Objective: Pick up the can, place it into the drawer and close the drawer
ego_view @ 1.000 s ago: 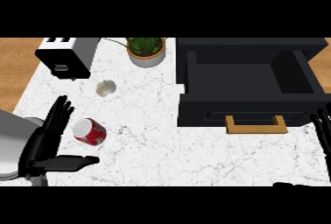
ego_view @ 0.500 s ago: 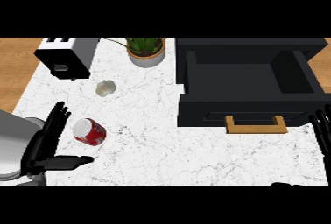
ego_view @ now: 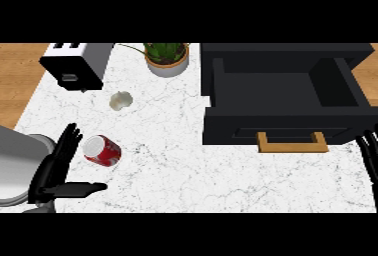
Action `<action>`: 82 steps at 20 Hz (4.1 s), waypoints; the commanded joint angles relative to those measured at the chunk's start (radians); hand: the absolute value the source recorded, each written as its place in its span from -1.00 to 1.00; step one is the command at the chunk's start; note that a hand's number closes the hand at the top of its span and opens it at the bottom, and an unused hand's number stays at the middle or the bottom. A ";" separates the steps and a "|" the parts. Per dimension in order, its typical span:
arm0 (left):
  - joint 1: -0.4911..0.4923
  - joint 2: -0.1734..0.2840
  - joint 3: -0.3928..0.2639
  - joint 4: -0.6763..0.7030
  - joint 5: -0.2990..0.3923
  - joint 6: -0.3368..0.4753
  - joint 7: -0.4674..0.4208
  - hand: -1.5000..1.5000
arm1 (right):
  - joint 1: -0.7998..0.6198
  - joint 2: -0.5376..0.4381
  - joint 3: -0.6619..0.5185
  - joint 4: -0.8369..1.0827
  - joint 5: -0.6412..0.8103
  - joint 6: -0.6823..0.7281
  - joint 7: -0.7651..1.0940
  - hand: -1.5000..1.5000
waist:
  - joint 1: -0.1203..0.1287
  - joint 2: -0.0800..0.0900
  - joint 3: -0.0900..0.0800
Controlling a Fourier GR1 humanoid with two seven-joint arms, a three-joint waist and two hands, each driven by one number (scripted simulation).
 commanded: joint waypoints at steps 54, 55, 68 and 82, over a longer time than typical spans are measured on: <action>-0.326 -0.059 -0.059 0.368 0.073 -0.011 -0.141 1.00 | 0.065 0.035 0.048 -0.108 -0.005 -0.009 0.042 -1.00 | -0.002 0.000 0.000; -0.345 -0.036 -0.038 0.346 0.092 0.007 -0.076 1.00 | 0.055 0.022 -0.041 -0.056 -0.065 0.037 -0.005 -1.00 | -0.002 0.000 0.000; -0.222 -0.127 -0.105 -0.098 0.100 0.241 0.168 1.00 | 0.065 -0.004 -0.081 -0.172 -0.121 0.021 0.107 -1.00 | 0.002 -0.003 0.001; -0.512 -0.190 -0.292 -0.303 -0.002 0.403 0.548 1.00 | 0.079 0.009 -0.065 -0.135 -0.107 0.039 0.042 -1.00 | -0.003 -0.002 0.001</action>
